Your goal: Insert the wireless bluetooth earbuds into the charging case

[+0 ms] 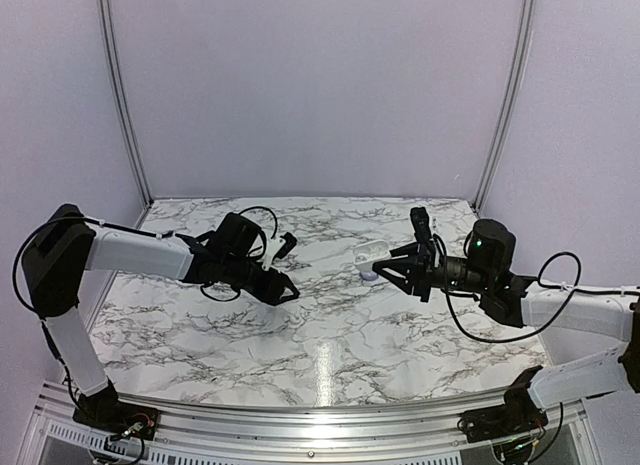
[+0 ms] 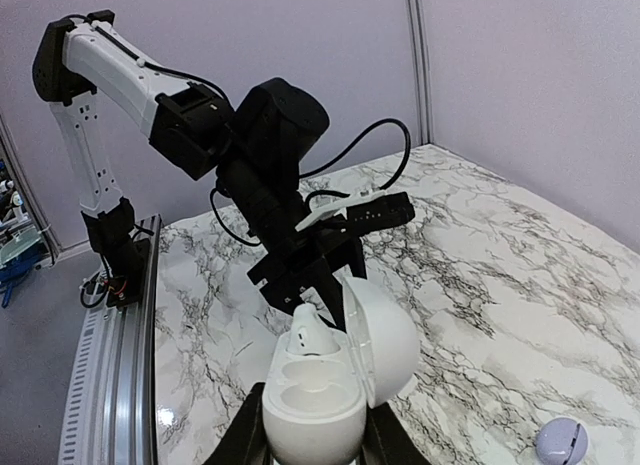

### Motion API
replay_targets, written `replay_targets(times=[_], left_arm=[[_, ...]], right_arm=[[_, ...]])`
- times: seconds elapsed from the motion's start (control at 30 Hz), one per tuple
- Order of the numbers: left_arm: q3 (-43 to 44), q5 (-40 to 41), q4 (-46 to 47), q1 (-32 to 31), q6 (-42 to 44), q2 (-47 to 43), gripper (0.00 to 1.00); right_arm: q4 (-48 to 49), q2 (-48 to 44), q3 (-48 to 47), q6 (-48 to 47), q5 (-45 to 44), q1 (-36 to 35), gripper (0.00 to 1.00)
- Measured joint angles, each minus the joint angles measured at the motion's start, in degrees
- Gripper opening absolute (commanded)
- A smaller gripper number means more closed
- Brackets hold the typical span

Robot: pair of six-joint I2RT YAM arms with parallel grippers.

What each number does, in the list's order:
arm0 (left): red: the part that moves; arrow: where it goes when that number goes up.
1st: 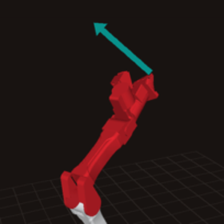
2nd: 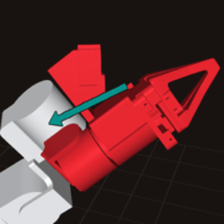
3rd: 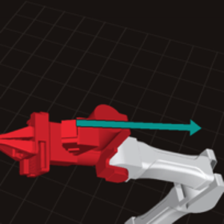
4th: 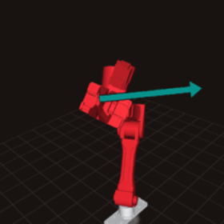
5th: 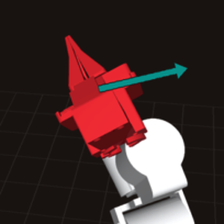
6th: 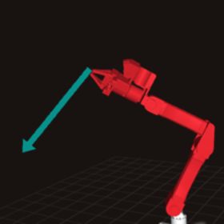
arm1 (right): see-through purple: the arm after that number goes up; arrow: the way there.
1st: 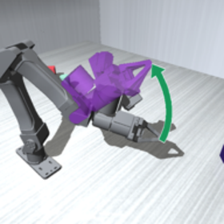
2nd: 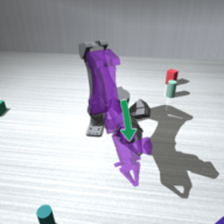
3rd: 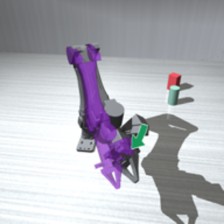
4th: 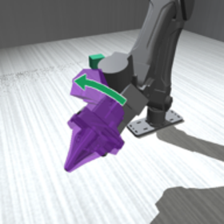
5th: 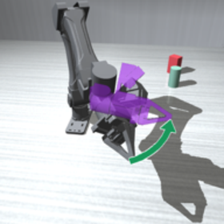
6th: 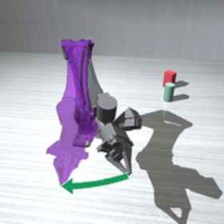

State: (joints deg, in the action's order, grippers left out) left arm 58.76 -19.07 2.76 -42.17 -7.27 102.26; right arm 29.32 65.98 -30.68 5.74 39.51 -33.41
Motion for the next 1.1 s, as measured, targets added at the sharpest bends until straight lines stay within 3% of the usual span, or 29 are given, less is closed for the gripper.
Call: replay_targets(times=[0.47, 1.1], left_arm=[[7.96, -0.31, -10.1, -5.84, 1.49, 4.31, 0.46], [10.4, 1.55, -14.25, -5.95, 2.34, 8.72, 0.44]], right_arm=[[-0.31, 0.0, 0.0, 0.0, 0.0, 0.0, 0.0], [-0.7, 0.0, 0.0, -0.13, 0.0, 0.0, 0.0]])
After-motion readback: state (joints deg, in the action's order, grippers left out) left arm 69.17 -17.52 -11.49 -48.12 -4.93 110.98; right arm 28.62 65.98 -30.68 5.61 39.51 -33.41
